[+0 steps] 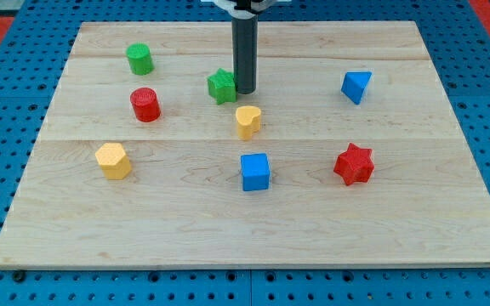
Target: Move the red circle towards the left of the board
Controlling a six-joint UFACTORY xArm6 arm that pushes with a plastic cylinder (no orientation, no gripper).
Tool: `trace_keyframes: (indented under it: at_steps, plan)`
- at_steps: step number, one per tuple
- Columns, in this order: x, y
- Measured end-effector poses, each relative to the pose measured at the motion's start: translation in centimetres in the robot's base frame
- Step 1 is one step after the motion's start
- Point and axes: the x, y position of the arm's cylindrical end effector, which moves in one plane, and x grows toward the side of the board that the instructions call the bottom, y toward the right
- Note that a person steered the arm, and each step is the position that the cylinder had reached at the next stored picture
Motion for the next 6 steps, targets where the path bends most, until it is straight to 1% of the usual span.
trace_keyframes:
  at_steps: [1,2,3,4,5,6]
  plan:
    - [-0.1,-7.7]
    - [-0.3,-10.0]
    - [-1.5,-7.1]
    - [1.5,-7.8]
    - [4.3,-13.2]
    - [2.3,-18.0]
